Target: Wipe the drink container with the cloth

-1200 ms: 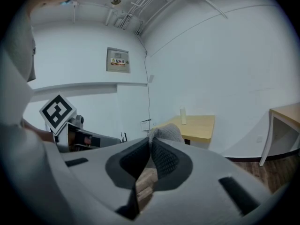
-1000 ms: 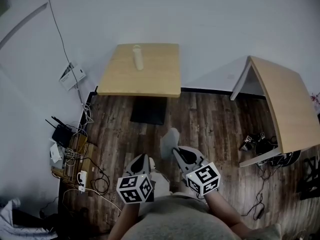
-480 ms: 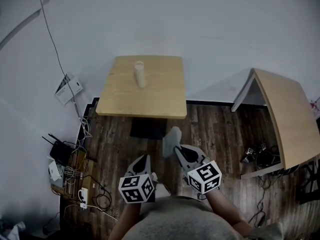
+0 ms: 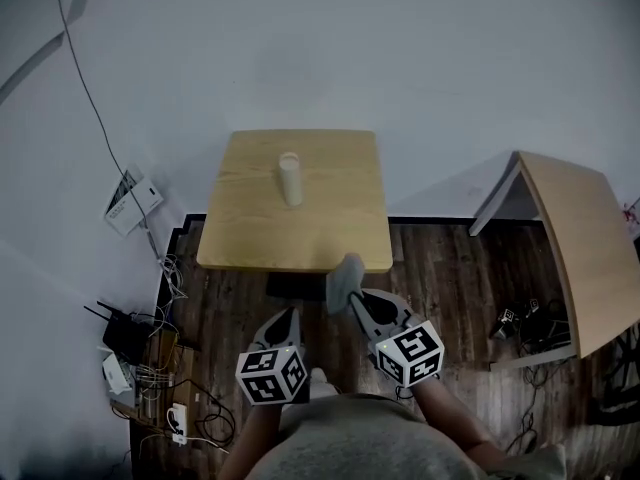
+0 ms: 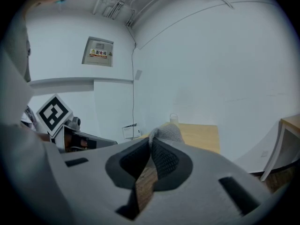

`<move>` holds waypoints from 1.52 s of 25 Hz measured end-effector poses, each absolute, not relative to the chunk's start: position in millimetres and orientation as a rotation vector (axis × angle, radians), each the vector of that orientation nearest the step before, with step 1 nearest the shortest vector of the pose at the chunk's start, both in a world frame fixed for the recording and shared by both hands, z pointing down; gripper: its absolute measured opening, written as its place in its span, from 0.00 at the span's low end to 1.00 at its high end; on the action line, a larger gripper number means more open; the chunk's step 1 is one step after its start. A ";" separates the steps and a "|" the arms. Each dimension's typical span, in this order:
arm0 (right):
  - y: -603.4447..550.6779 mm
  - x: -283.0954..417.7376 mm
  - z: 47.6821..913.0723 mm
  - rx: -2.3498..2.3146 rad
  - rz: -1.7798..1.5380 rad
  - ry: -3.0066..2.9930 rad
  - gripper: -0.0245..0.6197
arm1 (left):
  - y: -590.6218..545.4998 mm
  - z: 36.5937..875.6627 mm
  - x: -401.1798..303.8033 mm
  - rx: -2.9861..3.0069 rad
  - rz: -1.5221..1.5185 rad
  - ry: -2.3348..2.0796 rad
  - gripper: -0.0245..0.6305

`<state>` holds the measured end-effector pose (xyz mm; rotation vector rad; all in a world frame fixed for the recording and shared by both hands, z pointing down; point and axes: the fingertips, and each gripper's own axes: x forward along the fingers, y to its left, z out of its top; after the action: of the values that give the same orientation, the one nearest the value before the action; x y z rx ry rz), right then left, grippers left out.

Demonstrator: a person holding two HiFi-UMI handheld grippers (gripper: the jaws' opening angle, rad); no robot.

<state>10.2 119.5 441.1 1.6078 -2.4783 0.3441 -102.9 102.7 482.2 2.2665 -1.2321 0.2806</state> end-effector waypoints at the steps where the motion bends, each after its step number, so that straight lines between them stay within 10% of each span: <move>1: 110.5 9.0 441.6 1.611 0.346 -2.477 0.05 | 93.9 482.6 -103.9 2.267 0.281 -1.230 0.04; 38: -141.6 45.3 431.9 1.472 0.260 -2.548 0.05 | -138.6 489.1 -89.6 2.158 0.229 -1.383 0.04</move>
<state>45.3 -141.6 431.9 1.4721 -2.5479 0.2597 -89.6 -138.6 489.1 2.1582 -1.3832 0.2289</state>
